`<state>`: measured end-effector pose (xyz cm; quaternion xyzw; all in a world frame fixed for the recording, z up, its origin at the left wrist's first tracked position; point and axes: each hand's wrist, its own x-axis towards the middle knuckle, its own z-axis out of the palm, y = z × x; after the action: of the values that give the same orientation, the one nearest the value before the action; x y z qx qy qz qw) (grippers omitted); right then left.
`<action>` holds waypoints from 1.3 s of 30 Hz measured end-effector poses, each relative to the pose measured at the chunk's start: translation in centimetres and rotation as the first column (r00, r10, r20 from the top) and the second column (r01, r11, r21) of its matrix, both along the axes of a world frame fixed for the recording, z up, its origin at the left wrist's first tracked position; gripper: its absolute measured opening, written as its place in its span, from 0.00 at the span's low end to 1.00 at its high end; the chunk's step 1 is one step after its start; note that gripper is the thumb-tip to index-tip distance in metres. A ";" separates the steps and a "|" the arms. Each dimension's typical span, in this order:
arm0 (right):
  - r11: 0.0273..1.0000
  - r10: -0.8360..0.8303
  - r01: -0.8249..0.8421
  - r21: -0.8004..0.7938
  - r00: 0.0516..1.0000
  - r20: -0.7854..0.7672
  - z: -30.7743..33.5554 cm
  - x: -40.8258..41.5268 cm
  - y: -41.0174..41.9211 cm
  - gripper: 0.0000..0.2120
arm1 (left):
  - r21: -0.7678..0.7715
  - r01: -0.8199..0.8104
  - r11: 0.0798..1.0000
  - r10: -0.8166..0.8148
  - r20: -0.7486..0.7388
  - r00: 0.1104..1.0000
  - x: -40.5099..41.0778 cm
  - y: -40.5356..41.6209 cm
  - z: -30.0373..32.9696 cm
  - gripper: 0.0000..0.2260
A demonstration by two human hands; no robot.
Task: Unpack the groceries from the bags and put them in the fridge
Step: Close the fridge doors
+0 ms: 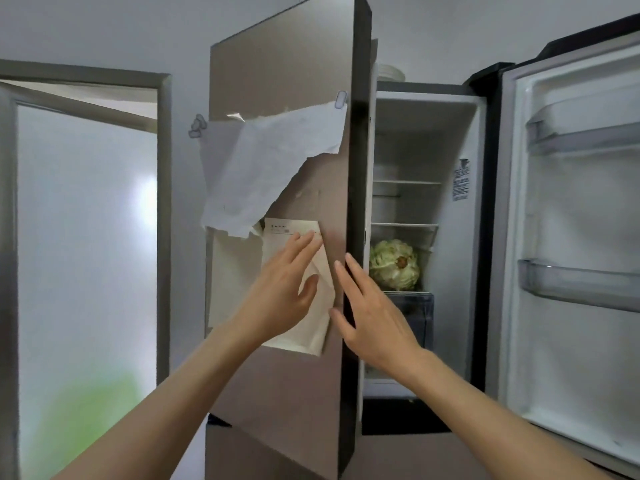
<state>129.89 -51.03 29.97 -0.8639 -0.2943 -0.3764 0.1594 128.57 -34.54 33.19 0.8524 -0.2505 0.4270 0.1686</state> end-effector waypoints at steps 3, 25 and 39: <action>0.978 -0.162 0.181 -0.105 0.973 0.164 -0.6 2.9 -0.3 0.35 | 0.107 -0.161 0.981 0.168 -0.059 0.984 2.9 1.2 -1.2 0.30; 0.804 -0.489 0.568 -0.175 0.800 0.349 -3.4 15.2 -0.9 0.50 | 0.226 -0.427 0.875 0.408 0.128 0.904 15.8 2.0 -6.0 0.52; 0.774 -0.552 0.622 -0.116 0.754 0.355 -1.6 9.3 -9.9 0.29 | 0.000 -0.177 0.984 0.174 0.195 0.965 11.5 -5.9 -3.7 0.27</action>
<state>139.15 -60.97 28.34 -0.8569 -0.0680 -0.4981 -0.1140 140.09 -40.48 29.46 0.8268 -0.1928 0.5193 0.0976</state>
